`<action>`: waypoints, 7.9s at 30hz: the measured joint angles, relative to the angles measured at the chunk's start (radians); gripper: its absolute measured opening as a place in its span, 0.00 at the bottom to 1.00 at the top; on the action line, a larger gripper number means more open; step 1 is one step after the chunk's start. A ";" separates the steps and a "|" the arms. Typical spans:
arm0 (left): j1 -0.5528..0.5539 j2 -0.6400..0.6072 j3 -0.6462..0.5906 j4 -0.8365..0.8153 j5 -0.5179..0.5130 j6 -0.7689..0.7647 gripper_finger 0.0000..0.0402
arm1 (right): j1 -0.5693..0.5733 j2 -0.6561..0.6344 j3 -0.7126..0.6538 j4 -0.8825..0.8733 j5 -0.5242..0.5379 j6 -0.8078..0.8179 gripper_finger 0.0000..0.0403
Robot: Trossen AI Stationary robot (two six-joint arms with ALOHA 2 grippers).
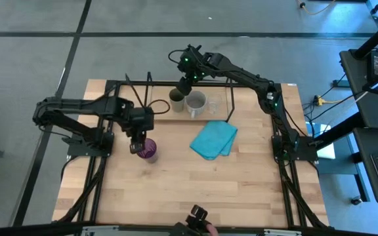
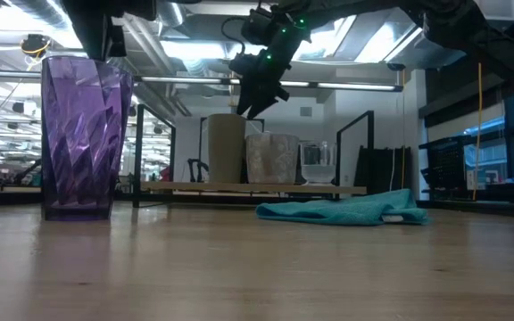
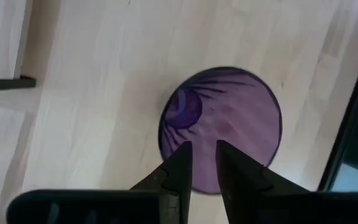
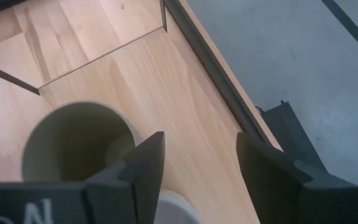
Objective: Stack small to large cups/mugs on shelf
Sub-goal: Put the violet cup on the shelf
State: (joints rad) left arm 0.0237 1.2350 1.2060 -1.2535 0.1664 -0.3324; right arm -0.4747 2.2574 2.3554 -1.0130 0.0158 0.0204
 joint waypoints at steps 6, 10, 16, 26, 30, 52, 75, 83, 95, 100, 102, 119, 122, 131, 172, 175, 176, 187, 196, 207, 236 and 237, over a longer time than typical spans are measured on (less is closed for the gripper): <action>-0.035 0.000 -0.026 0.022 -0.033 -0.050 0.17 | 0.000 0.000 0.000 -0.009 0.000 -0.003 0.50; -0.053 0.000 -0.057 0.030 -0.036 -0.056 0.17 | 0.000 0.000 0.000 -0.009 0.000 -0.004 0.50; -0.065 0.001 -0.102 0.057 -0.081 -0.083 0.17 | 0.000 0.000 0.000 -0.009 0.000 -0.016 0.50; -0.064 0.002 -0.102 0.063 -0.148 -0.079 0.14 | 0.000 0.000 0.000 -0.009 0.000 -0.026 0.50; -0.064 0.003 -0.103 0.066 -0.148 -0.074 0.06 | 0.000 0.000 0.000 -0.009 0.000 -0.026 0.50; 0.035 -0.008 0.031 -0.023 -0.083 0.058 0.00 | 0.000 0.001 0.000 -0.083 0.000 -0.021 0.50; 0.004 -0.042 0.032 -0.095 -0.200 0.144 0.32 | 0.003 0.002 0.000 -0.090 0.000 0.005 0.50; -0.001 -0.042 -0.047 -0.067 -0.141 0.130 0.32 | 0.003 0.002 0.000 -0.089 0.000 -0.004 0.50; -0.001 -0.041 -0.128 0.062 -0.144 0.099 0.32 | 0.003 0.002 0.000 -0.088 0.000 -0.030 0.50; -0.001 -0.041 -0.174 0.080 -0.142 0.096 0.32 | 0.003 0.002 0.000 -0.088 0.000 -0.045 0.50; -0.001 -0.041 -0.196 0.093 -0.142 0.093 0.32 | 0.003 0.002 0.000 -0.089 0.000 -0.050 0.50; 0.012 -0.041 -0.162 0.111 -0.164 0.040 0.02 | 0.003 0.002 0.001 -0.095 0.000 -0.050 0.50; 0.030 -0.041 -0.114 0.045 -0.158 0.028 0.02 | 0.003 0.002 0.001 -0.105 0.000 -0.050 0.50; 0.138 -0.013 0.180 -0.115 -0.171 0.037 0.01 | 0.007 0.002 0.001 -0.238 0.000 -0.028 0.50; 0.573 0.422 0.734 -0.273 -0.205 0.398 0.01 | 0.182 -0.095 -0.006 -0.157 0.418 0.129 0.50; 0.573 0.455 0.734 -0.241 -0.207 0.415 0.01 | 0.178 -0.119 -0.006 -0.155 0.449 0.114 0.50; 0.574 0.465 0.734 -0.243 -0.210 0.419 0.01 | 0.176 -0.125 -0.006 -0.158 0.449 0.110 0.50; 0.623 0.525 0.734 -0.253 -0.197 0.462 0.01 | 0.135 -0.172 -0.004 -0.167 0.488 0.127 0.50; 0.664 0.518 0.670 -0.188 -0.133 0.482 0.01 | 0.077 -0.245 -0.003 -0.105 0.452 0.131 0.50; 0.678 0.513 0.604 -0.153 -0.135 0.493 0.01 | 0.041 -0.255 -0.005 -0.105 0.428 0.110 0.50; 0.740 0.430 0.430 -0.018 -0.128 0.492 0.01 | 0.012 -0.255 -0.006 -0.097 0.425 0.106 0.50; 0.738 0.430 0.430 -0.014 -0.135 0.492 0.02 | 0.013 -0.255 -0.006 -0.097 0.424 0.106 0.50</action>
State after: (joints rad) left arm 0.7619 1.6653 1.6360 -1.2673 0.0315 0.1599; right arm -0.4622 2.0026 2.3497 -1.1103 0.4400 0.1265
